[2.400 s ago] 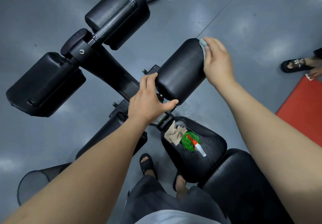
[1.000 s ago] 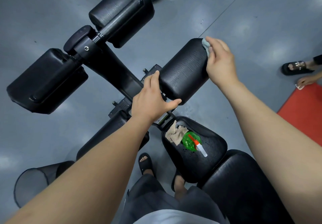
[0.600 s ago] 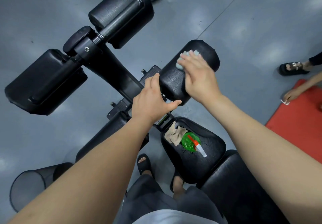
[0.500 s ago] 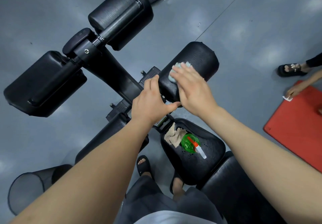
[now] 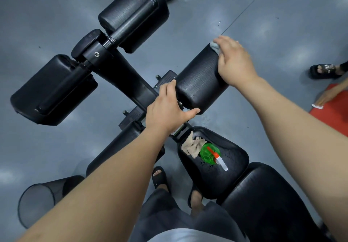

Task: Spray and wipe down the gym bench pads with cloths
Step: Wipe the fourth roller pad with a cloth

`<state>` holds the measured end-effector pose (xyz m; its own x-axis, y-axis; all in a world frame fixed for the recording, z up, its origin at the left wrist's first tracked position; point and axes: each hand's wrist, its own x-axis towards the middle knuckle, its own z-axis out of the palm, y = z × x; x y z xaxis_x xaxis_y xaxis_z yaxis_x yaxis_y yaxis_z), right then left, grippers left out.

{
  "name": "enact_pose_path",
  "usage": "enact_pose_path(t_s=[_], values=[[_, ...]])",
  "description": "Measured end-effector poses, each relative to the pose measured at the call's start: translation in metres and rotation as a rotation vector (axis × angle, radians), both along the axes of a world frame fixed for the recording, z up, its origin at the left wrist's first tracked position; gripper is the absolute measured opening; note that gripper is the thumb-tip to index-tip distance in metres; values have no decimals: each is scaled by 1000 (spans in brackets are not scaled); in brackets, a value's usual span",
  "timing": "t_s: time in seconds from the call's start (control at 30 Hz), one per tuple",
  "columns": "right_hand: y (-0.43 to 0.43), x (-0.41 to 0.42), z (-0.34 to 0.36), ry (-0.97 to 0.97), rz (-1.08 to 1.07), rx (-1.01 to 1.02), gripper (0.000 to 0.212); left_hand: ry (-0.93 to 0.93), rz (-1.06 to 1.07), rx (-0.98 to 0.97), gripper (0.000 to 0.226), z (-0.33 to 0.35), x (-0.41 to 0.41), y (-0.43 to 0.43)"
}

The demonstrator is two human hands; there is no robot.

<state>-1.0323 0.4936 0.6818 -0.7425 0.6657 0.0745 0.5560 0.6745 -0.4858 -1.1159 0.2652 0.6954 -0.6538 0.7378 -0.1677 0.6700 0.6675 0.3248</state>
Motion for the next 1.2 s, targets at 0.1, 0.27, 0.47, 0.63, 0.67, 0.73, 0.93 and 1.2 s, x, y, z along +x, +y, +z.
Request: enact_pose_path(t_s=[0.1, 0.27, 0.47, 0.63, 0.67, 0.73, 0.93, 1.2], values=[[-27, 4, -4, 68, -7, 42, 47, -2, -2, 3, 115, 1, 1, 0], [-66, 46, -13, 81, 193, 83, 53, 5, -5, 14, 115, 0, 1, 0], [-14, 47, -7, 42, -34, 222, 52, -6, -8, -6, 115, 2, 1, 1], [-3, 33, -5, 209, -141, -15, 43, -3, 0, -10, 115, 3, 2, 2], [-6, 32, -3, 232, -159, -43, 41, 0, 0, -8, 115, 3, 2, 2], [-20, 32, -2, 268, -136, -52, 38, 1, -1, -7, 115, 3, 3, 2], [-83, 37, -7, 331, 222, 7, 37, -5, 1, -26, 114, 2, 2, 2], [-78, 56, -10, 198, 517, 77, 43, -44, 1, -20, 114, 2, 1, 1]])
